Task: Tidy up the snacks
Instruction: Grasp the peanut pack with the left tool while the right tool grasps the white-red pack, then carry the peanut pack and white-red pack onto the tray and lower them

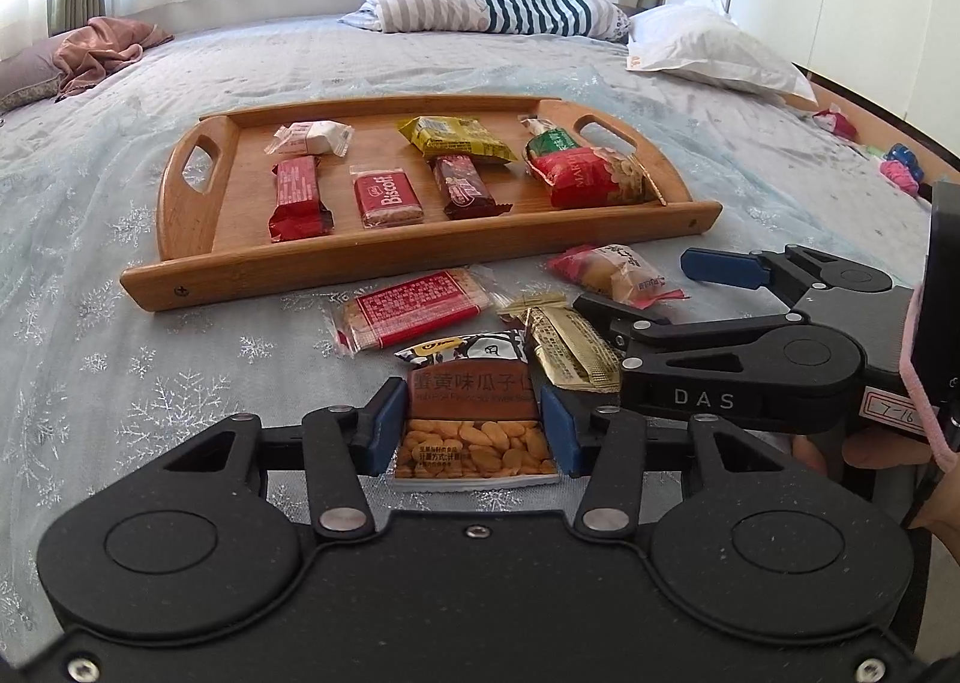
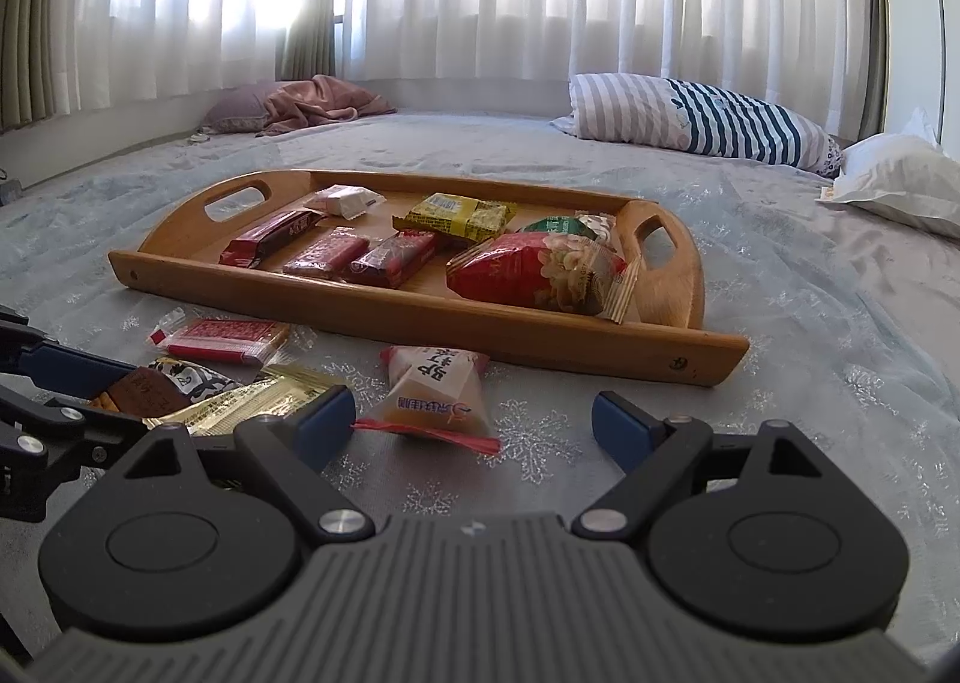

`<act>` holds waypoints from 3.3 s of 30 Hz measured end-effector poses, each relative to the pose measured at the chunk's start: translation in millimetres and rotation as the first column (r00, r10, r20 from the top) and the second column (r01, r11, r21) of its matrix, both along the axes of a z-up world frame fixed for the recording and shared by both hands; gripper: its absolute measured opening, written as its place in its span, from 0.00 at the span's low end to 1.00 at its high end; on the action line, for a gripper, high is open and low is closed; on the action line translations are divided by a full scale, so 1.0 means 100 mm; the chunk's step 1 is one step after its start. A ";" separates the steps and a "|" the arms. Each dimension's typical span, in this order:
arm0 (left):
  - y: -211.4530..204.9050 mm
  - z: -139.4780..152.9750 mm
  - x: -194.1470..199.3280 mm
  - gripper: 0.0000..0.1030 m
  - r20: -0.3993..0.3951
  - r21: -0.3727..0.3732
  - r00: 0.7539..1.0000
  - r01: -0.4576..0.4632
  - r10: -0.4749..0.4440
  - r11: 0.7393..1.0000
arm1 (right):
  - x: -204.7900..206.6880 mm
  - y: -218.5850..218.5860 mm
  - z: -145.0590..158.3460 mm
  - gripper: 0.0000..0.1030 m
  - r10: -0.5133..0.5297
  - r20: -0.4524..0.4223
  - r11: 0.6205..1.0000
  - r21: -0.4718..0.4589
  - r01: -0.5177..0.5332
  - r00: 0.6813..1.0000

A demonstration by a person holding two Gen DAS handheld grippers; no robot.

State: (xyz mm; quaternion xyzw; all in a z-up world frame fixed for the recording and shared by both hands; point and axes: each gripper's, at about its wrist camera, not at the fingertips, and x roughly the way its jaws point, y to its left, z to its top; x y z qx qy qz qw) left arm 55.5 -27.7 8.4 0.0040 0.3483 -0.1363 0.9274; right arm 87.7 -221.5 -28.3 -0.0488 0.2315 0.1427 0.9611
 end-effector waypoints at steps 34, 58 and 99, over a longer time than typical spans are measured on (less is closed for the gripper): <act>0.32 0.33 0.05 0.40 0.082 -0.007 0.991 -0.109 0.109 0.994 | -0.23 0.13 0.22 0.46 -0.016 0.028 0.996 -0.093 0.018 0.999; 0.76 0.82 0.84 0.40 0.128 -0.107 0.976 -0.162 0.175 0.981 | 0.33 -0.08 0.80 0.46 -0.106 0.108 0.994 0.027 0.104 0.988; 0.12 0.29 2.41 0.40 -0.019 -0.069 0.985 -0.175 0.174 0.982 | 1.87 0.09 0.44 0.47 -0.141 -0.137 0.989 0.028 0.146 0.981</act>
